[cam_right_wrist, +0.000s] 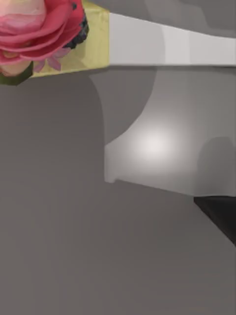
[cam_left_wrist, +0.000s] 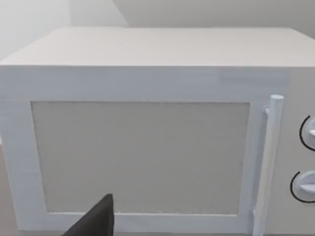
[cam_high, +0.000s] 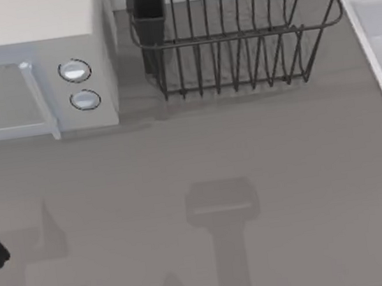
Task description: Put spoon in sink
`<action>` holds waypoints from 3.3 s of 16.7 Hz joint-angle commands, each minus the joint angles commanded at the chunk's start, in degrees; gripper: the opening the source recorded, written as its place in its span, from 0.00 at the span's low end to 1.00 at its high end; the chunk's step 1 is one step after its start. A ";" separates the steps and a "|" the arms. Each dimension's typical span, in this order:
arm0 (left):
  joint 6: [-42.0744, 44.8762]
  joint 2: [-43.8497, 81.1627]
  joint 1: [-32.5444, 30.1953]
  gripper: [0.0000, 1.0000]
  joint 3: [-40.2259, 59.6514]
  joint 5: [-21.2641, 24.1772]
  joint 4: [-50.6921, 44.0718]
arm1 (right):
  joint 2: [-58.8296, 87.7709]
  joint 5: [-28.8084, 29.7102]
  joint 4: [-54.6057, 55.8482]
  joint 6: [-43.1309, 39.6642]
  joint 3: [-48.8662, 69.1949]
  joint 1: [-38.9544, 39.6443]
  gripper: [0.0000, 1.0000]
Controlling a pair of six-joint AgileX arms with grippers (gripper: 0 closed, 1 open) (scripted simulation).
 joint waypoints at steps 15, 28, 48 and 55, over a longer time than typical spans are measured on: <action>0.00 0.00 0.00 1.00 0.00 0.00 0.00 | -12.76 -0.69 -28.71 -0.63 16.93 -0.49 0.00; 0.00 0.00 0.00 1.00 0.00 0.00 0.00 | -2.71 -0.56 -36.15 1.50 31.34 1.24 0.00; 0.00 0.00 0.00 1.00 0.00 0.00 0.00 | 65.79 0.59 -63.95 17.21 130.98 16.32 0.00; 0.00 0.00 0.00 1.00 0.00 0.00 0.00 | 66.58 0.56 -63.94 17.60 132.04 16.31 0.00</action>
